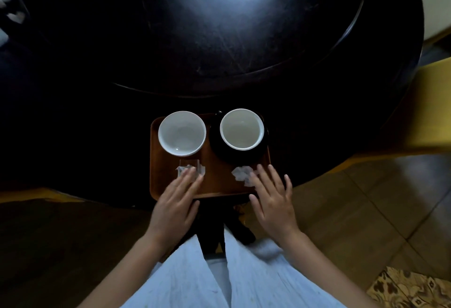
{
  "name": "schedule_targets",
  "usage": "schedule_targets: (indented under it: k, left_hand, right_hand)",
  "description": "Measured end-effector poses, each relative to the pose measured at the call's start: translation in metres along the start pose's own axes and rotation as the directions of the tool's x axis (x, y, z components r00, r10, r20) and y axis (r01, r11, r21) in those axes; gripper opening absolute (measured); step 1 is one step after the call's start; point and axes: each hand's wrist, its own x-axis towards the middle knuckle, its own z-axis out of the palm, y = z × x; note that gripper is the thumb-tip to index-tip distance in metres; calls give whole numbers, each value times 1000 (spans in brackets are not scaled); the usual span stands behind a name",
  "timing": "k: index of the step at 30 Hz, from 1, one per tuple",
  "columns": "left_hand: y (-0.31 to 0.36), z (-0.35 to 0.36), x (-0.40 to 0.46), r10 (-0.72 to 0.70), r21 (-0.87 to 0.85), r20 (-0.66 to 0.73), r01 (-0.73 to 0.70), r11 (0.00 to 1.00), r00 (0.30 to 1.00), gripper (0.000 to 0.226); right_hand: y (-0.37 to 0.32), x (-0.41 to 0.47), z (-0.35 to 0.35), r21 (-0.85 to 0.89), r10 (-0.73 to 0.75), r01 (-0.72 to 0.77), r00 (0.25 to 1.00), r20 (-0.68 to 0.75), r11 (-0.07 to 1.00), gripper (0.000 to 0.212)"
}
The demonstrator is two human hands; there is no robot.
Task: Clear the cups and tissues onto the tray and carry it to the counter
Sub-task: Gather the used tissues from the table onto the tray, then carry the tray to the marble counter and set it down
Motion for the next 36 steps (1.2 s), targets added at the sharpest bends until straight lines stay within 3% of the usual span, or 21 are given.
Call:
schedule_targets:
  k: [3, 6, 13, 22, 28, 32, 36]
  left_hand:
    - [-31, -12, -9, -267, -37, -142, 264, 964, 953, 54]
    - [-55, -20, -4, -505, -52, -139, 503, 863, 852, 57]
    - [-76, -29, 43, -672, -125, -13, 665, 736, 741, 60]
    - [-78, -41, 73, -693, -143, 28, 689, 710, 720, 33]
    - [-99, -51, 79, -707, -295, 227, 739, 606, 670, 32]
    - [-98, -59, 81, -647, -359, 300, 712, 604, 701, 22]
    - [-100, -65, 80, -592, -394, 368, 697, 599, 717, 32]
  right_hand:
    - [11, 10, -5, 150, 137, -120, 985, -106, 981, 51]
    - [19, 33, -13, 308, 280, -233, 953, -116, 922, 47]
    - [20, 93, -29, 315, 394, -409, 912, 112, 856, 52]
    - [22, 105, -28, 234, 465, -488, 873, 149, 841, 39]
    - [25, 116, -30, 203, 475, -518, 850, 227, 831, 35]
    - [28, 120, -29, 212, 460, -511, 852, 248, 833, 33]
    - [30, 119, -30, 213, 429, -485, 865, 261, 848, 31]
